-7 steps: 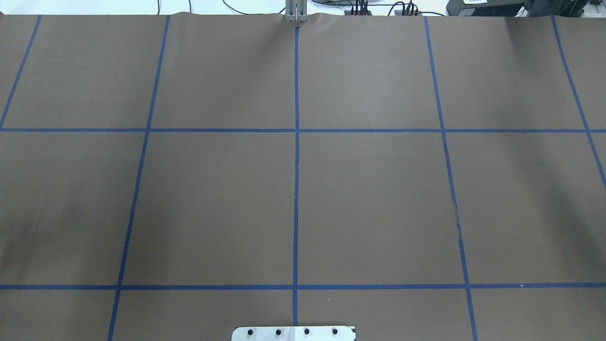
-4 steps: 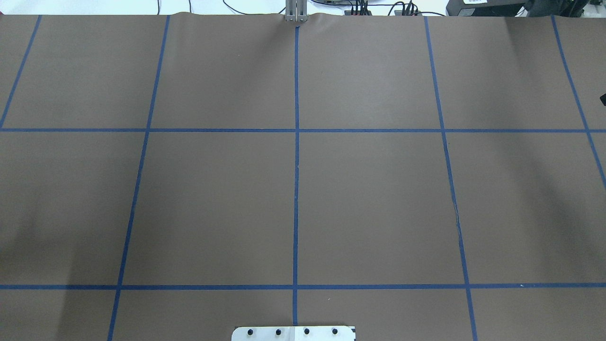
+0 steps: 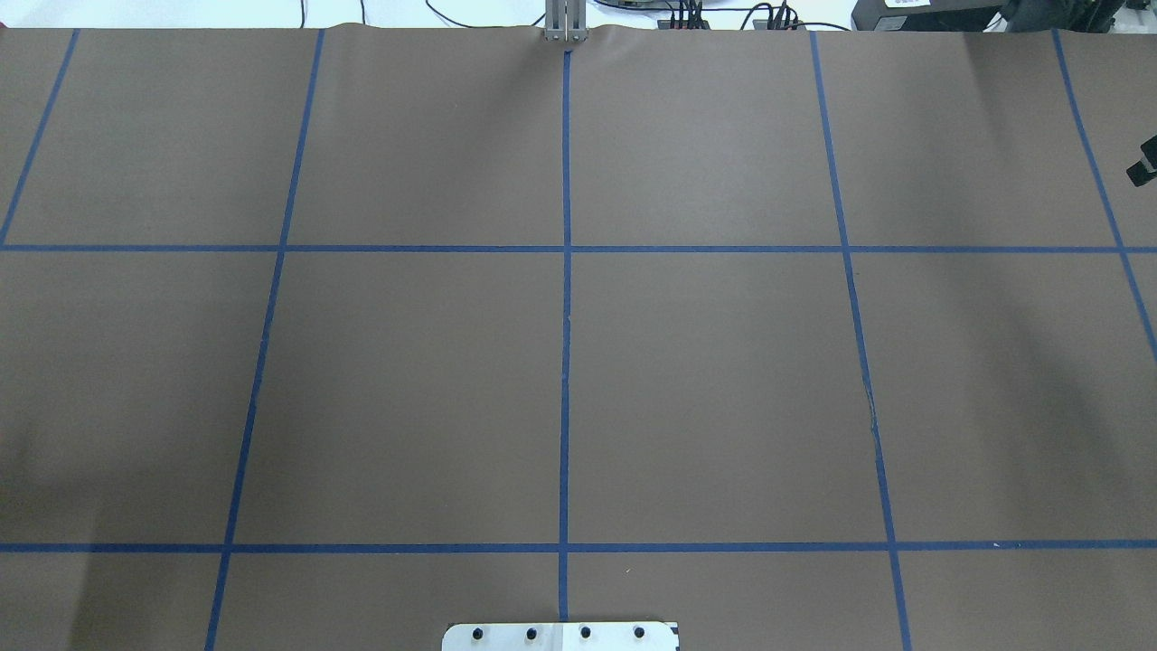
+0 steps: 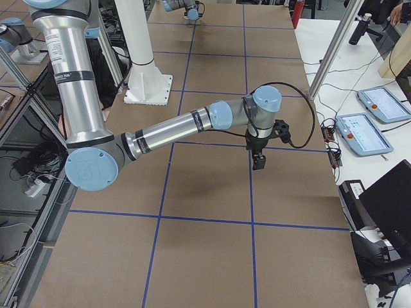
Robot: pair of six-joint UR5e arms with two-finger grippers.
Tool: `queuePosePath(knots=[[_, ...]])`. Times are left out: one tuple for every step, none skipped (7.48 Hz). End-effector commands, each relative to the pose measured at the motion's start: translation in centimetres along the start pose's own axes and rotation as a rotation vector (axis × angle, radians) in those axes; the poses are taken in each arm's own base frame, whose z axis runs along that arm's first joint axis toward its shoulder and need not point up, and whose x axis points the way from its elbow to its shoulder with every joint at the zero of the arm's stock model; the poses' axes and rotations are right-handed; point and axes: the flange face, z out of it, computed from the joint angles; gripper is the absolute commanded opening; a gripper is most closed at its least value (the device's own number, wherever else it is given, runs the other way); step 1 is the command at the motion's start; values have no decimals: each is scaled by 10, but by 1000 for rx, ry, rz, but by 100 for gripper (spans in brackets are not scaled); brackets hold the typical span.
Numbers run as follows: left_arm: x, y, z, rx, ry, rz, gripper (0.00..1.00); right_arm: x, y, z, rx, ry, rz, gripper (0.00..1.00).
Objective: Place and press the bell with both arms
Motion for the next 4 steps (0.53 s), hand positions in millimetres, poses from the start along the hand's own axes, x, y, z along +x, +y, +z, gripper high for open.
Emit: queuePosePath(knots=[[-18, 10, -4, 2, -51, 24, 100, -2, -3, -1, 2, 0, -3, 100], [-19, 9, -9, 14, -54, 15, 100, -1, -3, -1, 1, 0, -2, 100], [-22, 10, -9, 33, -54, 16, 100, 0, -3, 0, -2, 0, 1, 100], [-25, 8, -6, 65, -59, 9, 100, 0, -3, 0, -2, 0, 1, 100]])
